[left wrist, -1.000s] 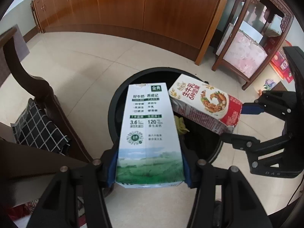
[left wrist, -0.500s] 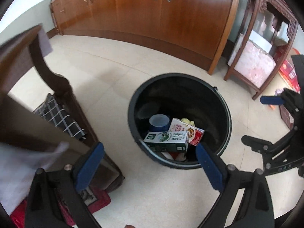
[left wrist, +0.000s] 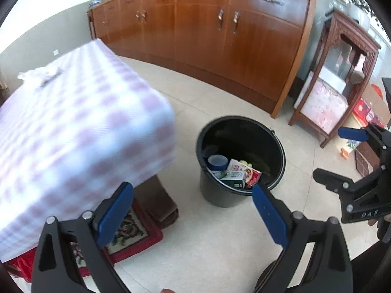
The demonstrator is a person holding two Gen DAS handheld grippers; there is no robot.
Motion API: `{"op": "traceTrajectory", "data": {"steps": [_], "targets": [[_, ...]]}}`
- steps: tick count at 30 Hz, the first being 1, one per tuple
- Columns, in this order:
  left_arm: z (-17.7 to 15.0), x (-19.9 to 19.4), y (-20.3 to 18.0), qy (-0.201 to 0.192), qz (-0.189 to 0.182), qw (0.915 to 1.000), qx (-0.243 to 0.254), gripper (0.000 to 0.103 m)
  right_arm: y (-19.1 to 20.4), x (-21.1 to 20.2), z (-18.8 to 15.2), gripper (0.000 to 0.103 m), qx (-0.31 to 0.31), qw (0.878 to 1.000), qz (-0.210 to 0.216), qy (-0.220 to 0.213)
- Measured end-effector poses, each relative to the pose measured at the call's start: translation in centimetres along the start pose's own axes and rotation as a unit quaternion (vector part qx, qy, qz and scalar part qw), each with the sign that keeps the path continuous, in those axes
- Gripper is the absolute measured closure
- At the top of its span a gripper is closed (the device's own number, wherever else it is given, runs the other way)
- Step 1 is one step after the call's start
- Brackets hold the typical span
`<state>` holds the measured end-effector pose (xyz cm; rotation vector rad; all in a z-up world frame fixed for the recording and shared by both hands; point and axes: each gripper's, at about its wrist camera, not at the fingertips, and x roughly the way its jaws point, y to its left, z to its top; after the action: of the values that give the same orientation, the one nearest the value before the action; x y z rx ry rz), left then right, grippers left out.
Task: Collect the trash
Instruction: 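Move both tools back toward the blue cup and white tissue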
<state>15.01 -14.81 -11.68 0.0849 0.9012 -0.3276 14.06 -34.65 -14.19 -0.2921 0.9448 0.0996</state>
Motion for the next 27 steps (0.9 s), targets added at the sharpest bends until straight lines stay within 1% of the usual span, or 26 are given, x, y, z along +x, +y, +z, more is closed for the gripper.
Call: {"op": "traceTrajectory", "data": {"steps": [7, 15, 19, 21, 23, 27], "targets": [[0.2, -3.5, 4.9, -0.028, 0.038, 0.9979, -0.045, 0.005, 3.3, -2.5, 4.2, 0.000, -0.003, 0.999, 0.022, -0.040], [-0.2, -6.9, 10.3, -0.059, 0.078, 0.9913, -0.088, 0.005, 8.9, -4.2, 8.8, 0.000, -0.032, 0.994, 0.063, -0.079], [-0.7, -8.8, 12.6, -0.074, 0.096, 0.9872, -0.104, 0.005, 11.5, -4.8, 10.4, 0.000, -0.043, 0.991, 0.078, -0.095], [-0.9, -9.7, 13.9, -0.078, 0.120, 0.9828, -0.117, 0.005, 12.6, -5.4, 11.0, 0.000, -0.045, 0.989, 0.092, -0.110], [-1.1, -10.4, 15.4, -0.080, 0.132, 0.9790, -0.134, 0.005, 13.4, -6.0, 11.6, 0.000, -0.045, 0.986, 0.101, -0.127], [-1.6, -11.7, 17.8, -0.090, 0.149, 0.9727, -0.153, 0.005, 14.9, -6.8, 13.0, 0.000, -0.041, 0.982, 0.108, -0.146]]}}
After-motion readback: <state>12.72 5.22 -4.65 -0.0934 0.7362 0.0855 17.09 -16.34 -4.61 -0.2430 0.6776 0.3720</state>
